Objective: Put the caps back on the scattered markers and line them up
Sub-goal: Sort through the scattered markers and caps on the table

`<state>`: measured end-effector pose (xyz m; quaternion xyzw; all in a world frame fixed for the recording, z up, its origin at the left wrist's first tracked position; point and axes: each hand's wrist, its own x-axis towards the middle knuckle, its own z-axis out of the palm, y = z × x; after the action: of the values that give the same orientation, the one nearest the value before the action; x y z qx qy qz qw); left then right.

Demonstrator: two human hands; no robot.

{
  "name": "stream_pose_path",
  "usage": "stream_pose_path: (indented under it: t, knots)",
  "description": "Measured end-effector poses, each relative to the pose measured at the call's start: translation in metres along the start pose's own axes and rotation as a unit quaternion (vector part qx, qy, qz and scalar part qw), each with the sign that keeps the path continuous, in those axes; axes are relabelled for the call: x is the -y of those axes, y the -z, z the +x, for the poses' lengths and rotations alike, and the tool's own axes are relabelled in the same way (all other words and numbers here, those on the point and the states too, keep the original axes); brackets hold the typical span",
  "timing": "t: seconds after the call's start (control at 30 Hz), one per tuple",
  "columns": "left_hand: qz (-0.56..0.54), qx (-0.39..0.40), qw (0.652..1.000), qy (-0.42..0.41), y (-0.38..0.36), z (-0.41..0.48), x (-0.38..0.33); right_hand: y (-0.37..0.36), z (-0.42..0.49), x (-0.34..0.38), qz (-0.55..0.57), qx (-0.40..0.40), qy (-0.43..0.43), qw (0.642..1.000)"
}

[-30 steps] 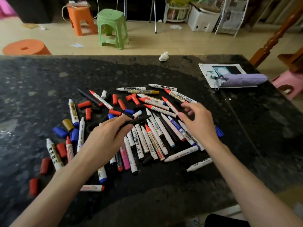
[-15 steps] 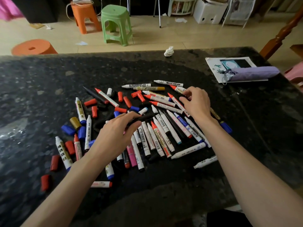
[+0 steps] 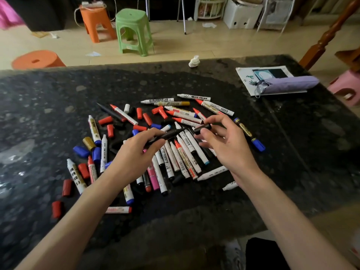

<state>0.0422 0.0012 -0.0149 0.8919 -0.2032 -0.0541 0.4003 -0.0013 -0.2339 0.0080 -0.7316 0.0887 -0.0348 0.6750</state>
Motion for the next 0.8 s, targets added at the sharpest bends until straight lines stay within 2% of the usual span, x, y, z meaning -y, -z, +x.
stream_pose_path:
  t: [0.13, 0.27, 0.47, 0.8]
  knots:
    - [0.0, -0.003, 1.0, 0.0, 0.002, 0.0, 0.004, 0.007, 0.0, -0.005, -0.091, 0.021, 0.026, 0.995]
    - [0.0, -0.006, 1.0, 0.0, 0.0, 0.003, 0.005, 0.013, 0.001, -0.01, -0.211, 0.058, 0.081, 0.972]
    - [0.012, 0.004, 1.0, 0.001, -0.001, 0.003, 0.005, 0.013, -0.001, -0.004, -0.184, 0.04, 0.094, 0.978]
    - [0.011, 0.009, 1.0, -0.001, -0.005, 0.004, 0.001, 0.005, -0.003, -0.008, -0.245, 0.046, 0.126, 0.96]
